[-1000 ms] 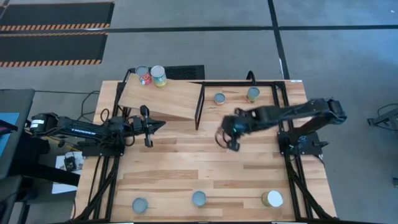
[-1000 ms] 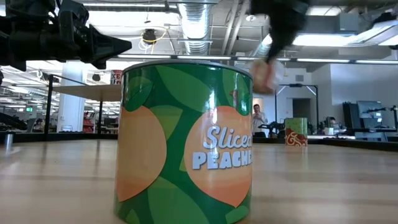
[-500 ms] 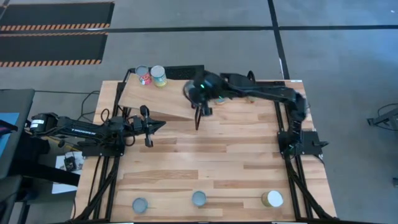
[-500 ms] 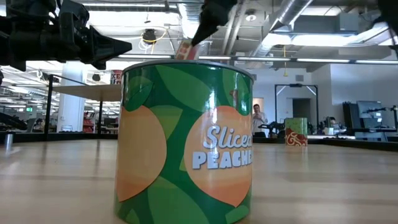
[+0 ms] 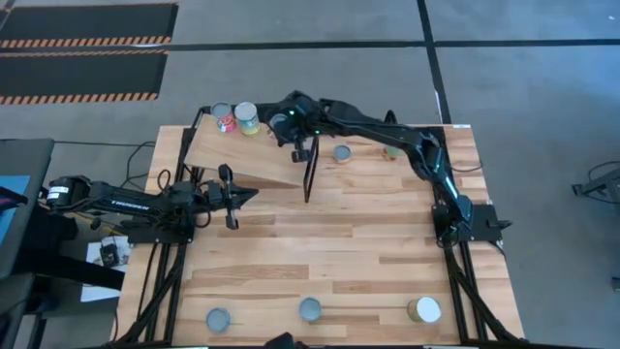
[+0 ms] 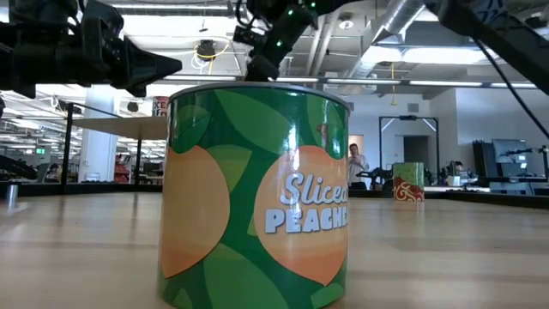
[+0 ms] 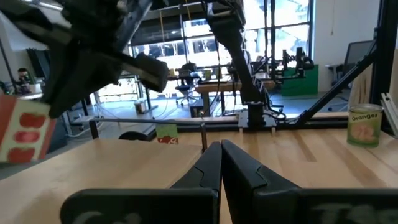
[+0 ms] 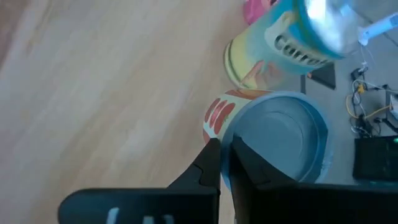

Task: Pick and place cans onto a shelf
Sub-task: Put the canned diced tomato on the shelf

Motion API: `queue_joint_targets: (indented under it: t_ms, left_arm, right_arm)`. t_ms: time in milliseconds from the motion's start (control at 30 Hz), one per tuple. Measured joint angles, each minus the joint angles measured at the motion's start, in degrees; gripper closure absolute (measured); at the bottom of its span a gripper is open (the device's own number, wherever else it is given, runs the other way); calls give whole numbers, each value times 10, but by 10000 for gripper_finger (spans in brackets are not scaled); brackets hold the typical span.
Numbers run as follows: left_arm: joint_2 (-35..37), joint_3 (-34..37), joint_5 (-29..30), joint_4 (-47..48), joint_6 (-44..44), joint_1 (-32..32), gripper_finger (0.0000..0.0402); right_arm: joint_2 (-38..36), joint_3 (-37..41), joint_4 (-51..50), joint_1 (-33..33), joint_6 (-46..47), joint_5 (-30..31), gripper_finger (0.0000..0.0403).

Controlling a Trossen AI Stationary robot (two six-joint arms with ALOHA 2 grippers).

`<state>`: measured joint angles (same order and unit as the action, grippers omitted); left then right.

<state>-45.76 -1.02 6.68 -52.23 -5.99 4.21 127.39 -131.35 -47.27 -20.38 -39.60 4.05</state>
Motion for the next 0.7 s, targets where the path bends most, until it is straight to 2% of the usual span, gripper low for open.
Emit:
queue_joint_targets:
  t_ms: [300, 533, 700]
  left_arm:
    - [0, 0, 0, 2, 1, 0, 400]
    - [0, 0, 0, 1, 1, 0, 400]
    - [0, 0, 0, 1, 2, 0, 400]
  right_arm:
    - [14, -7, 6, -7, 5, -13, 370]
    - [14, -7, 14, -7, 14, -14, 346]
    - [14, 6, 29, -7, 17, -27, 342]
